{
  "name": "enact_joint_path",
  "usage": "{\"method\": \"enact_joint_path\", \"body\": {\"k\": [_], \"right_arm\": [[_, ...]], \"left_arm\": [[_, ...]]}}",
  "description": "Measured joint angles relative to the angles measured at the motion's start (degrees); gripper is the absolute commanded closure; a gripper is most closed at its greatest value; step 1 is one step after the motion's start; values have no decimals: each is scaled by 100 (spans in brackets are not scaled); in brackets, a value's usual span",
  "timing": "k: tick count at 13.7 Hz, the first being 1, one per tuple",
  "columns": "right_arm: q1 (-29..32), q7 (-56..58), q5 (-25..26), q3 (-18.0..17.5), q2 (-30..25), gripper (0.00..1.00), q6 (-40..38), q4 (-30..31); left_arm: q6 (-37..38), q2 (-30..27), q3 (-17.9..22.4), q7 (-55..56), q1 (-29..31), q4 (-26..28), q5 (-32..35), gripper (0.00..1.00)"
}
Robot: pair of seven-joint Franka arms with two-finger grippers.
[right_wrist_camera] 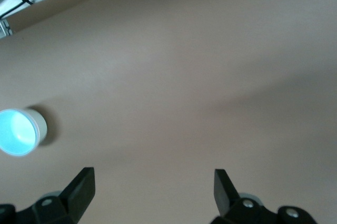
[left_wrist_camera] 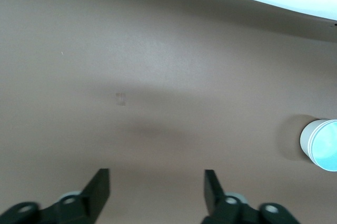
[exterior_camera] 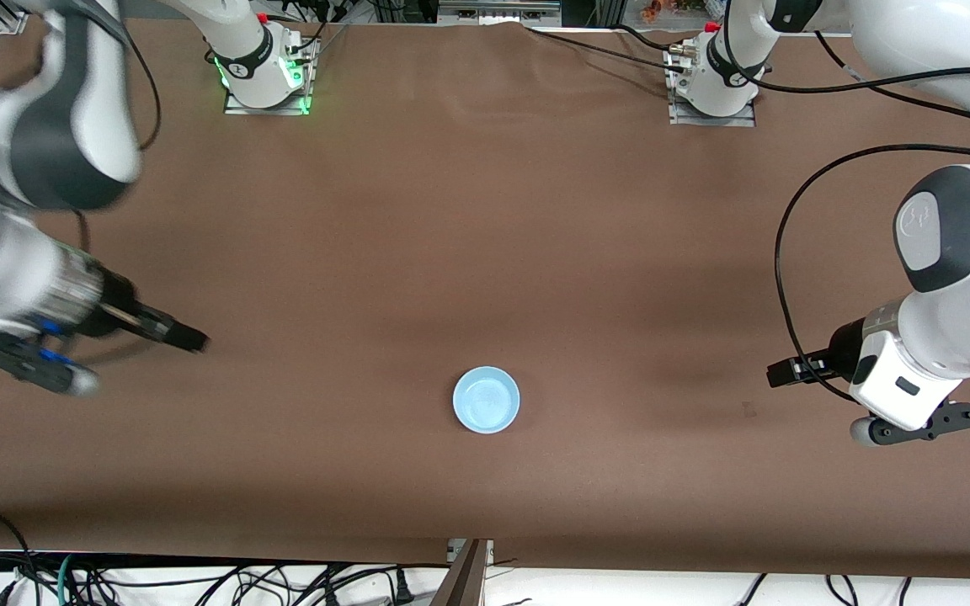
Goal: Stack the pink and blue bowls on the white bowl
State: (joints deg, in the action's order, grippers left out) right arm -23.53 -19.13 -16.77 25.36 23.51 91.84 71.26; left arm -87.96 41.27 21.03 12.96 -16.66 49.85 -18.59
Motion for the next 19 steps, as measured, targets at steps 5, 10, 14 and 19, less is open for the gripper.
{"method": "enact_joint_path", "body": {"k": [5, 10, 14, 19], "right_arm": [[104, 408, 811, -159, -1469, 0, -156, 1486], [2052, 406, 1144, -2312, -1950, 0, -143, 1882], [2194, 507, 1267, -2423, -1950, 0, -64, 1881], [2256, 714, 1531, -2425, -1902, 0, 3, 1793]], "left_arm": [[35, -4, -6, -8, -20, 84, 0, 0], [35, -56, -7, -262, -21, 94, 283, 0], [36, -186, -2, -828, 10, 160, 463, 0], [41, -723, 2, -1017, 27, 740, 468, 0]]}}
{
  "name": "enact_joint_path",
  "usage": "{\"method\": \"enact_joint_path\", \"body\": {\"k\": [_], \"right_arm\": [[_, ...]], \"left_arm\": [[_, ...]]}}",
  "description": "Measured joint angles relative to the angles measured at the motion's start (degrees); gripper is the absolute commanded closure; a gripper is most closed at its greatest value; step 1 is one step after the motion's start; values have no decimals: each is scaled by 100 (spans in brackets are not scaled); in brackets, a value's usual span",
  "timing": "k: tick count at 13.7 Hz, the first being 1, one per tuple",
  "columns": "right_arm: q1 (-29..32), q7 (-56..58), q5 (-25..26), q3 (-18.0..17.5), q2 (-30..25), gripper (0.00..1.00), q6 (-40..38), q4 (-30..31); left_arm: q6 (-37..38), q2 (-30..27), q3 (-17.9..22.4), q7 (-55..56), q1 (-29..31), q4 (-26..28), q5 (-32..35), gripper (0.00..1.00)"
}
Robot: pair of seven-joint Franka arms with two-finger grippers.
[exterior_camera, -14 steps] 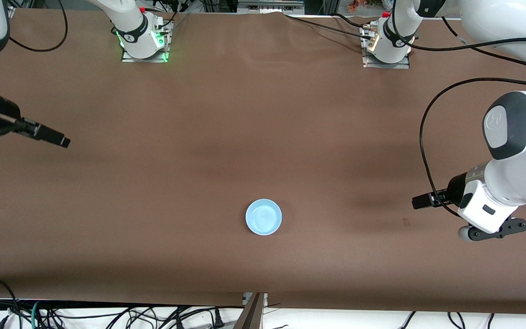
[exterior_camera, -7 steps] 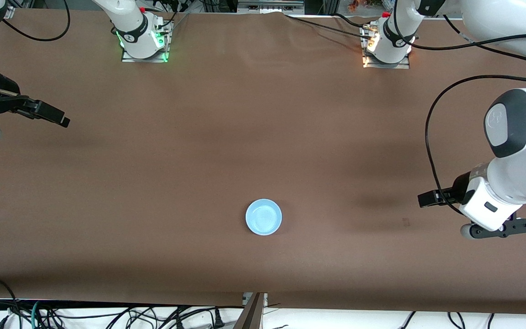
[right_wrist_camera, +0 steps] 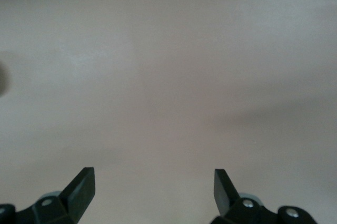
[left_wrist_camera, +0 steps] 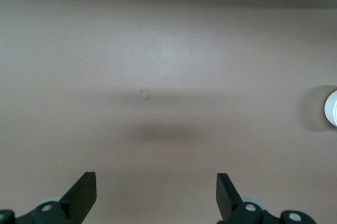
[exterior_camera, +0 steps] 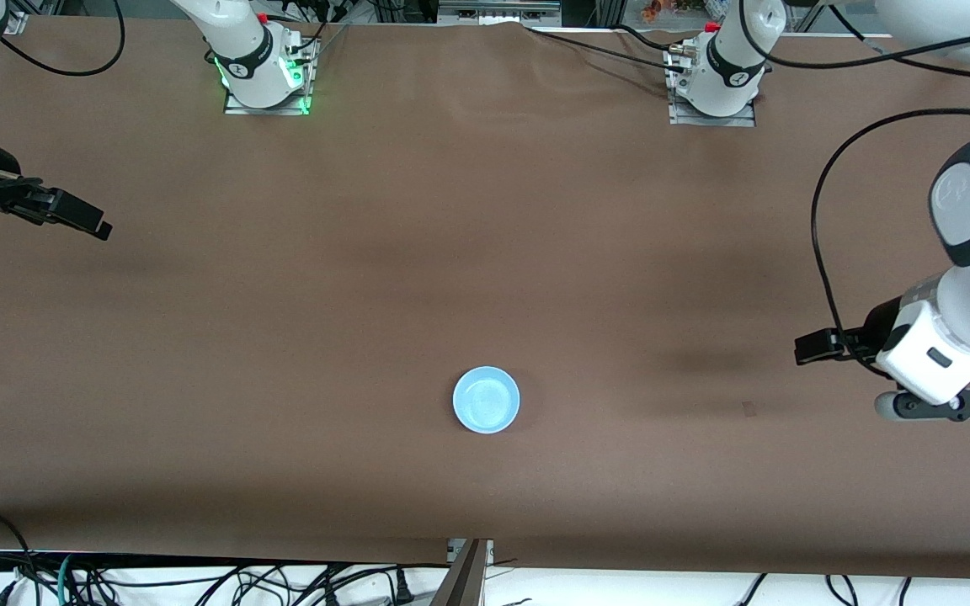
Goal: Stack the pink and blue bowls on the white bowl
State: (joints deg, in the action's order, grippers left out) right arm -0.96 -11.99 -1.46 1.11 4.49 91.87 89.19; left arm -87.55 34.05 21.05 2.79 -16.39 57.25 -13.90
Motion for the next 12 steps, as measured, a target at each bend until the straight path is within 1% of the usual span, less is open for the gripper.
{"method": "enact_joint_path", "body": {"k": [2, 3, 5, 9, 12], "right_arm": [[-6, 489, 283, -51, 43, 0, 0, -66], [-16, 678, 337, -77, 57, 0, 0, -82], [-48, 813, 358, -114, 67, 0, 0, -95], [-174, 852, 358, -137, 71, 0, -4, -120], [-253, 737, 239, -147, 71, 0, -57, -123]], "left_arm": [[1, -300, 0, -102, 0, 329, 3, 0], [2, -460, 1, -284, 1, 521, 5, 0], [-10, -823, 9, -653, 10, 992, 18, 0], [-218, -1493, -3, -872, 6, 1915, 30, 0], [-339, -1830, -52, -889, -48, 2383, 32, 0]]}}
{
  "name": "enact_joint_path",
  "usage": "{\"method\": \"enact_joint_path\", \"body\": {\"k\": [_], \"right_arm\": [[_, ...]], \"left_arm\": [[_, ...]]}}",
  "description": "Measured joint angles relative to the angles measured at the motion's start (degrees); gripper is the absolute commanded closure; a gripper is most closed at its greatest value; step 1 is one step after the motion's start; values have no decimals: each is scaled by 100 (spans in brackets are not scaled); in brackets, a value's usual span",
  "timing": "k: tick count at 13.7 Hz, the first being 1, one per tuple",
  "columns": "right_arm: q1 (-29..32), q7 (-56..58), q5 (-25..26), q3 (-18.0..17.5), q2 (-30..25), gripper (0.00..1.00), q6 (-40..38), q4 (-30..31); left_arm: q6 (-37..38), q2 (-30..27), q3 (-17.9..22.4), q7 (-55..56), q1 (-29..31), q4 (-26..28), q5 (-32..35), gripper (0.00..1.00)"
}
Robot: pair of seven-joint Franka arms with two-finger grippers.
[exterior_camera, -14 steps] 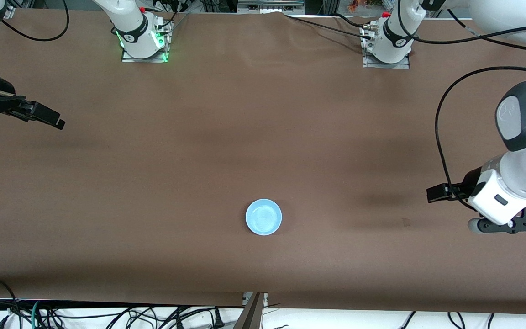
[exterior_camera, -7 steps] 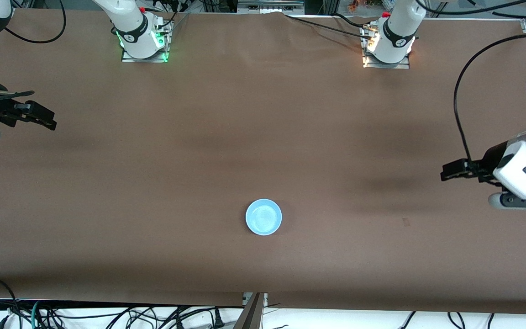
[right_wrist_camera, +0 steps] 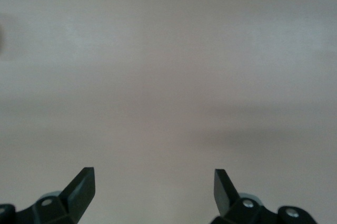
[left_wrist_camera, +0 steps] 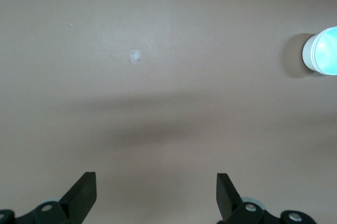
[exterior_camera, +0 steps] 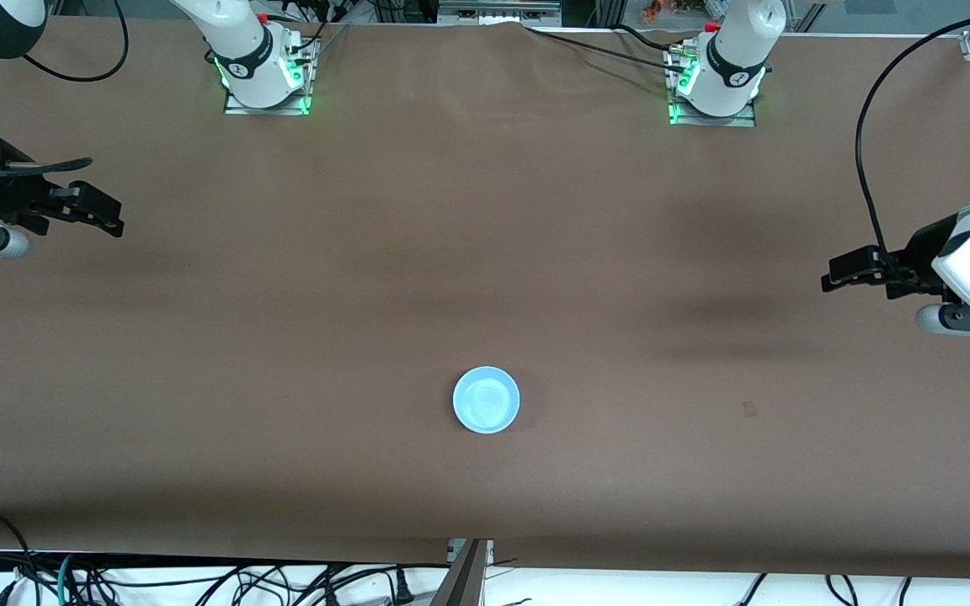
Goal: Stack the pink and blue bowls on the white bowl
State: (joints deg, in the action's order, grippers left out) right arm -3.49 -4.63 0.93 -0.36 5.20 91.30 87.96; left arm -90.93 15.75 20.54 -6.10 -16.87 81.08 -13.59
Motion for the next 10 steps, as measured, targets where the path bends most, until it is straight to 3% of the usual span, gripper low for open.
{"method": "enact_joint_path", "body": {"k": [7, 10], "right_arm": [[-5, -367, -104, 4, 9, 0, -28, -9], [-5, -373, -105, 4, 23, 0, -32, -9]], "left_arm": [[-687, -707, -531, 7, -97, 986, 492, 0], [-709, -937, -677, 20, -103, 1125, 493, 0]]}}
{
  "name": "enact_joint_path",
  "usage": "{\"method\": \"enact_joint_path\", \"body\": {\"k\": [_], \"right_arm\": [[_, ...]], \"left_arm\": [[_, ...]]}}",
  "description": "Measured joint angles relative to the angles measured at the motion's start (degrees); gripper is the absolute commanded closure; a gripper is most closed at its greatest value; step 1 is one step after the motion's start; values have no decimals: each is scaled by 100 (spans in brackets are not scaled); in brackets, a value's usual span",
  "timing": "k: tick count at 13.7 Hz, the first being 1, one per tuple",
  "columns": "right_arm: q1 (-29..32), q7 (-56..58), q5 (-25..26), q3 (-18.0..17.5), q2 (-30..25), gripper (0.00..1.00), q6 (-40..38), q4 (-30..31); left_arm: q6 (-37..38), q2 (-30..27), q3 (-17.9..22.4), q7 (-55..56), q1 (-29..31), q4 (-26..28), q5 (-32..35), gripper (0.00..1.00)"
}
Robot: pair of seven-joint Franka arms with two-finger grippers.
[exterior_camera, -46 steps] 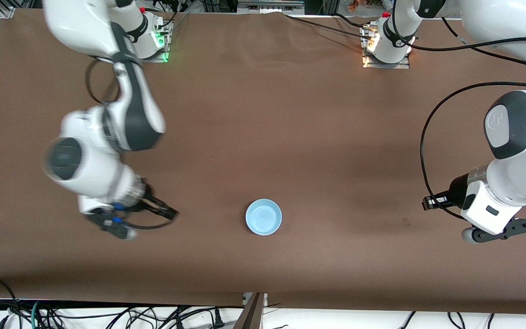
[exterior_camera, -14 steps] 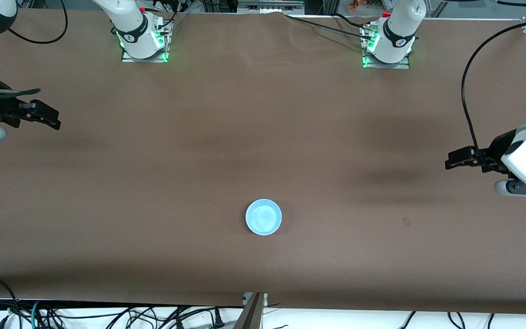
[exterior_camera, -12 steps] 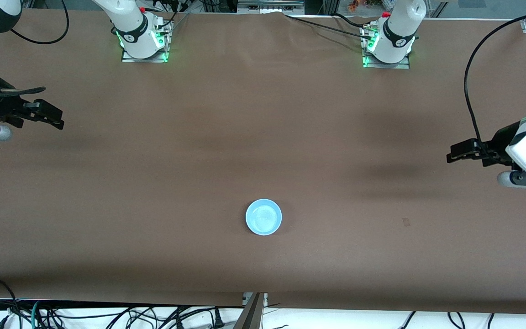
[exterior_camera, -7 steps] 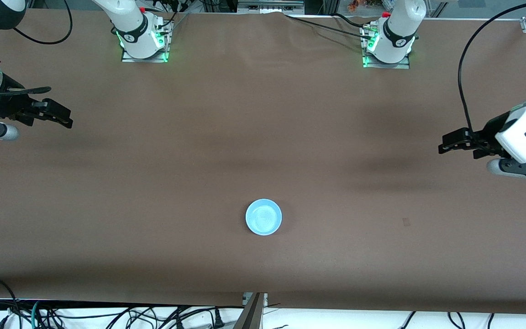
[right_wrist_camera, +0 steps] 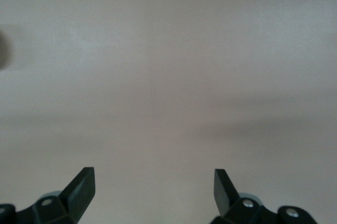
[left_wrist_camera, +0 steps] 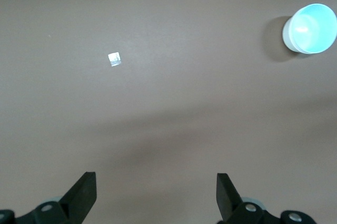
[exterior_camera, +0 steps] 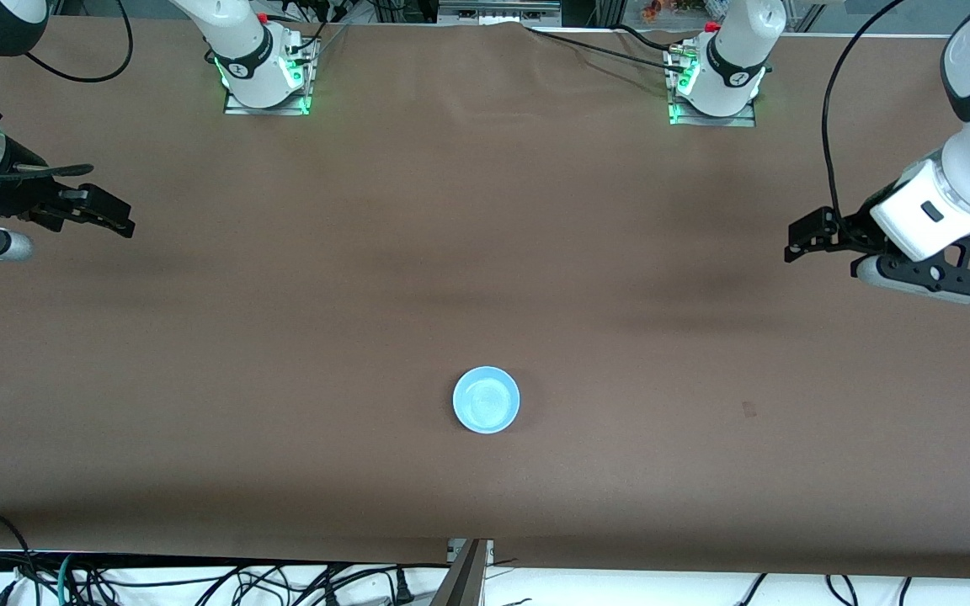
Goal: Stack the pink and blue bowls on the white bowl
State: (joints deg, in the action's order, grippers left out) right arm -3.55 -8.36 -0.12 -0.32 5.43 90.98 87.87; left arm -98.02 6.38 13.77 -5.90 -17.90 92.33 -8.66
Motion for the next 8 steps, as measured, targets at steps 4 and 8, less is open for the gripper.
{"method": "enact_joint_path", "body": {"k": [4, 8], "right_arm": [[0, -16, 0, 1, 11, 0, -8, 0], [1, -26, 0, 5, 11, 0, -8, 0]], "left_arm": [[-177, -35, -164, 133, -16, 109, 344, 0], [-242, -35, -206, 197, -10, 114, 762, 0]]}}
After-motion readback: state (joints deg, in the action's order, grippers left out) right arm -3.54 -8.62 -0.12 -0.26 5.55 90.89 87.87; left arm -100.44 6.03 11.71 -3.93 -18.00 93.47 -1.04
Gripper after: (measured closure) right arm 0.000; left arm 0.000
